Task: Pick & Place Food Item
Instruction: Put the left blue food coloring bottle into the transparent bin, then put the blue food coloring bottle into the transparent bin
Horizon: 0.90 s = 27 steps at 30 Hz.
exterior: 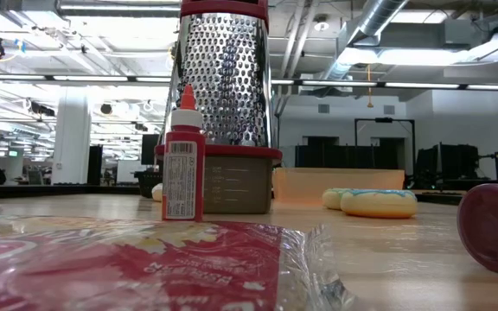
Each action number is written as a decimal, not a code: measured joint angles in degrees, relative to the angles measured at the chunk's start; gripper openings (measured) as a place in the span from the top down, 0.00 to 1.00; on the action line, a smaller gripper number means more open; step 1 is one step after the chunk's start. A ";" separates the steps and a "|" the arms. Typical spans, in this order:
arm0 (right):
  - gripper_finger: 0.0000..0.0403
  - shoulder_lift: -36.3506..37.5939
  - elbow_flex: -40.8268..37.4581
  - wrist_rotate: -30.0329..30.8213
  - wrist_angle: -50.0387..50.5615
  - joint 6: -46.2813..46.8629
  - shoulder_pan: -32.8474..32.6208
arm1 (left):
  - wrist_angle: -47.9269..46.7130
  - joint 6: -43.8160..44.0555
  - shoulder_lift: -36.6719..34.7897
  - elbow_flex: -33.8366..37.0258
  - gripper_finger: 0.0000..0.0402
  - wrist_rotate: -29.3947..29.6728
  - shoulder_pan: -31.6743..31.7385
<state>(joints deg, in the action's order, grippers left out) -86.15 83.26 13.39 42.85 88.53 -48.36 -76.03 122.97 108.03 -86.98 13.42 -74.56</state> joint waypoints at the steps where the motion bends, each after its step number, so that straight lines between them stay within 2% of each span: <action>1: 0.40 0.00 0.00 0.00 0.00 0.00 0.00 | 0.01 -0.02 0.02 0.00 0.67 -0.04 -0.01; 7: 0.40 0.00 0.00 -0.02 -1.05 0.00 0.00 | 0.81 -0.59 -0.89 0.00 0.72 0.22 -0.34; 21: 0.40 0.00 0.00 0.34 -1.31 -1.33 0.20 | 0.24 0.17 -4.90 0.00 0.70 0.84 -3.02; 27: 0.40 0.00 0.00 0.63 -1.31 -1.53 0.17 | -0.66 -0.46 -6.68 0.00 0.68 4.48 -2.94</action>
<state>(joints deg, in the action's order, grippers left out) -86.15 83.26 14.02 41.54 87.00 -48.18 -76.69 122.51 101.35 -86.98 17.91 -77.49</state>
